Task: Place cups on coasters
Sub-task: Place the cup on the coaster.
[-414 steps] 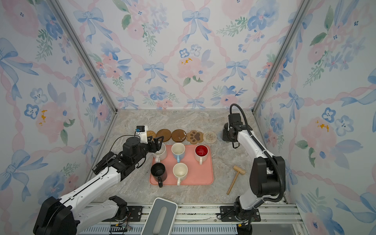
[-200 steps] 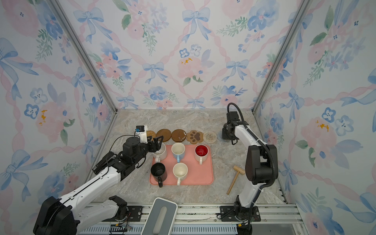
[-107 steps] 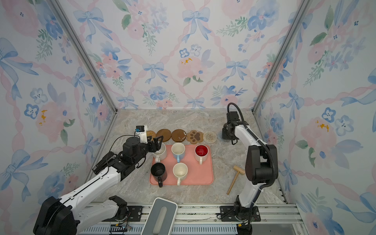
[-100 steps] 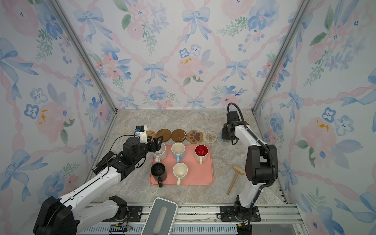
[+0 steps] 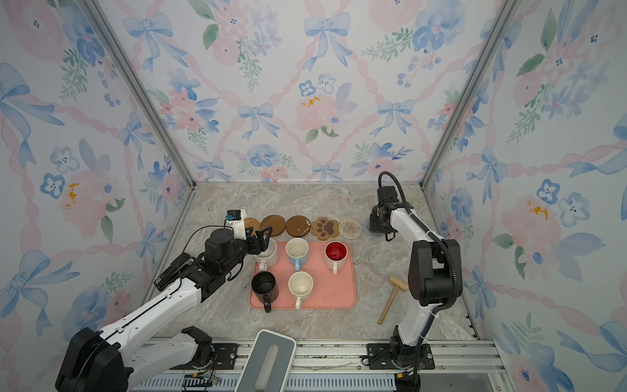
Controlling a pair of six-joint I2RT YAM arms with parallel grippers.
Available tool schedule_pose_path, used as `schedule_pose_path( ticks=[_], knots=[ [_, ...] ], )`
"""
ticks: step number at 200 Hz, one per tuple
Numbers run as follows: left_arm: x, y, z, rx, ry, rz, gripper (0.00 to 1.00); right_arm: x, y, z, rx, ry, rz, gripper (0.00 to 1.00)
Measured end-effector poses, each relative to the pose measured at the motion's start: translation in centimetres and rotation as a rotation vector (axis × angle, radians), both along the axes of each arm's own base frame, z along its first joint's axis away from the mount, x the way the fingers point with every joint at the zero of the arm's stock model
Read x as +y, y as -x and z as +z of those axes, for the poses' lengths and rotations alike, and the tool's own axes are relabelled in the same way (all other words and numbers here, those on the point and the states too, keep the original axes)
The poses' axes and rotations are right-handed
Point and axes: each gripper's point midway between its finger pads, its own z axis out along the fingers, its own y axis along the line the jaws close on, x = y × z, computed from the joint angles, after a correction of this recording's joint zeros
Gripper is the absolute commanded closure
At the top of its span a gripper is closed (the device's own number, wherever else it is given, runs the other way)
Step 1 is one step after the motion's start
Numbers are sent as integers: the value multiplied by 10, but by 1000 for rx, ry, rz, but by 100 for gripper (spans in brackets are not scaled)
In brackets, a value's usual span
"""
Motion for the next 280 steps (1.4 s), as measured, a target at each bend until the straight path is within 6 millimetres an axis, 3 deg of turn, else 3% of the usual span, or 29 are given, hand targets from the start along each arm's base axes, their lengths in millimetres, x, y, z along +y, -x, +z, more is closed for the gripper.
schedule_pose_path(
  ticks=[268,280],
  knots=[
    [2,-1,-1,-3,-11,8,22,7,-4,-3,-3,-2,16,100],
    [2,-1,-1,-3,-11,8,22,7,-4,-3,-4,-2,16,89]
  ],
)
